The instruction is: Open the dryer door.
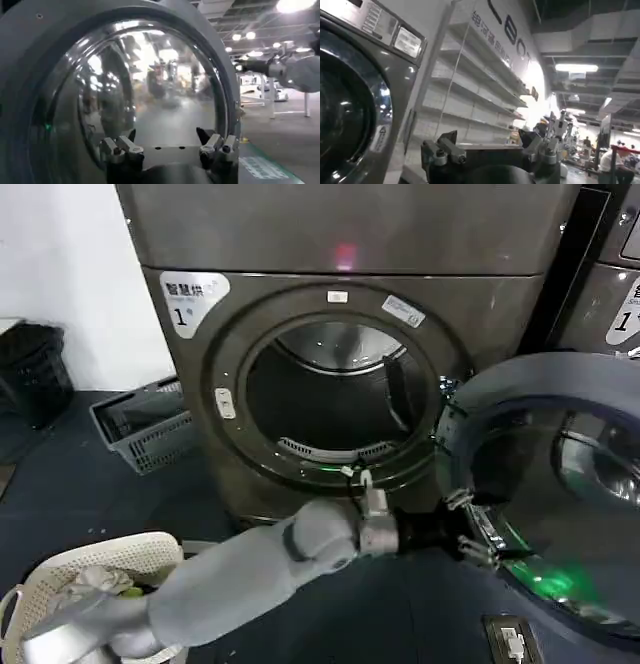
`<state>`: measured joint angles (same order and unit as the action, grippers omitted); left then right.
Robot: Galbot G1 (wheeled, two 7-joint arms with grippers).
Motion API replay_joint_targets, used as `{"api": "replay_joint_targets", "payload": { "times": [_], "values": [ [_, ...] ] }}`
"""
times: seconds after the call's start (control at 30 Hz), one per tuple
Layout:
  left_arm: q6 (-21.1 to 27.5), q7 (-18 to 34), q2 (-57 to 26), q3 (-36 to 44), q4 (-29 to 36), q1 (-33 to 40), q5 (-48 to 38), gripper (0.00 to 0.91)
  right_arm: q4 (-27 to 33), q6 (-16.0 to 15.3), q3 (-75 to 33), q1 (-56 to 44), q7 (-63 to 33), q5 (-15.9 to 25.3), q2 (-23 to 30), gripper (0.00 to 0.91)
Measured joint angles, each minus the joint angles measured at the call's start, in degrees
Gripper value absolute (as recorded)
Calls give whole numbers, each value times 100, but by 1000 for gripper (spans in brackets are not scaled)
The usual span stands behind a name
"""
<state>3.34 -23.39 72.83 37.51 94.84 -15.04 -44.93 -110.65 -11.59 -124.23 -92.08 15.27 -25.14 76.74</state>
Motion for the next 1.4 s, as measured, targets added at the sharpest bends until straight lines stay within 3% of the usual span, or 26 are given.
{"api": "replay_joint_targets", "payload": {
  "times": [0.37,1.0,1.4],
  "values": [
    [-114,163,502,40,-429,91,41,907,-9,11,-113,-38,-20,1,-27,907],
    [-261,617,861,46,-620,214,90,907,-72,38,-169,-130,-21,-119,22,907],
    [-1331,587,396,133,-333,96,-60,907,54,207,-315,-140,-79,-144,-36,907]
  ]
}}
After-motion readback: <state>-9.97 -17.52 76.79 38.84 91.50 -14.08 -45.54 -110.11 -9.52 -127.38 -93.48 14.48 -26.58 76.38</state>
